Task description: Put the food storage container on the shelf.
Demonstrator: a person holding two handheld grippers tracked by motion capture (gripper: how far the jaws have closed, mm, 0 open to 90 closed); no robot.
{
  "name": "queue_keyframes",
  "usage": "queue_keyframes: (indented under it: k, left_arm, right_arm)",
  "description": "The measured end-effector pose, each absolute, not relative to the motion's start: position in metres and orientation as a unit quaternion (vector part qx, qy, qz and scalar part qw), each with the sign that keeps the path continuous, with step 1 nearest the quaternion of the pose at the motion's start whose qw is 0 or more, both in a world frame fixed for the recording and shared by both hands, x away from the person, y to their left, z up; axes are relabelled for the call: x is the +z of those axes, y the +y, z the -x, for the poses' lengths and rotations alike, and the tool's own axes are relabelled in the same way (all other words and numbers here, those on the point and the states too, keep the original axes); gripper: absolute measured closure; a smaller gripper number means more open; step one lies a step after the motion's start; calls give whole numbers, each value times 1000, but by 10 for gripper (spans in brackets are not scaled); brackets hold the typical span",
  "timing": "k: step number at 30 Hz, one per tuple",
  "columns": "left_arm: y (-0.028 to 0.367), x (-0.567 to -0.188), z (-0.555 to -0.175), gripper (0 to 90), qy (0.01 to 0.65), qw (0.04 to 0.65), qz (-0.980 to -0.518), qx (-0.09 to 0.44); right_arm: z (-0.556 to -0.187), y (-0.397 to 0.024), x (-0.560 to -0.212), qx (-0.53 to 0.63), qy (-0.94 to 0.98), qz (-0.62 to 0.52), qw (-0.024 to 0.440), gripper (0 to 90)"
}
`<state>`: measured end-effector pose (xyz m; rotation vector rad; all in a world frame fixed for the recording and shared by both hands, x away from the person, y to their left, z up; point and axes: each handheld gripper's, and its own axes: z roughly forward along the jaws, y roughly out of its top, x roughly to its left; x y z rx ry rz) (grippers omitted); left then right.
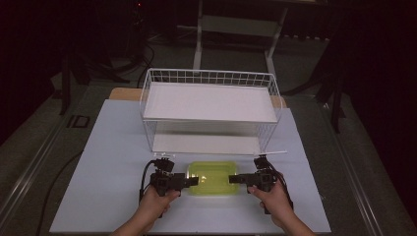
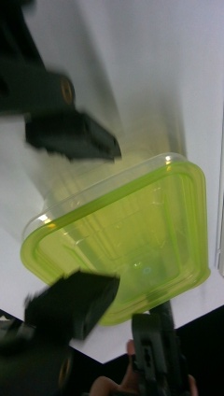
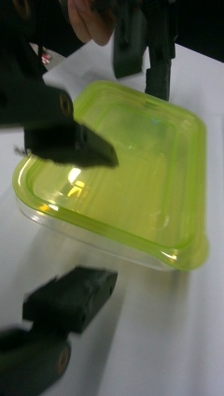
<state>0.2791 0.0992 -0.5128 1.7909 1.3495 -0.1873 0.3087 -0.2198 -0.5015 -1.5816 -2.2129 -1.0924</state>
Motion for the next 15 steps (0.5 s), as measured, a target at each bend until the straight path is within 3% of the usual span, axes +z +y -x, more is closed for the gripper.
queue_keyframes:
  k: [4,8,10,15]
  left_arm:
    - [101,-514,-279,507,541,438,-714,-77]
    - [102,-518,-280,623,548,425,-715,-87]
    - [102,-519,-280,687,550,422,-716,-83]
    - [101,-520,-278,715,553,425,-712,-82]
  right_arm:
    - [-308,-218,-503,-363,-748,546,106,588]
    - [-310,-218,-504,-354,-747,552,111,689]
    - [-310,-219,-505,-352,-746,554,111,702]
    - [-310,-220,-505,-357,-740,559,116,744]
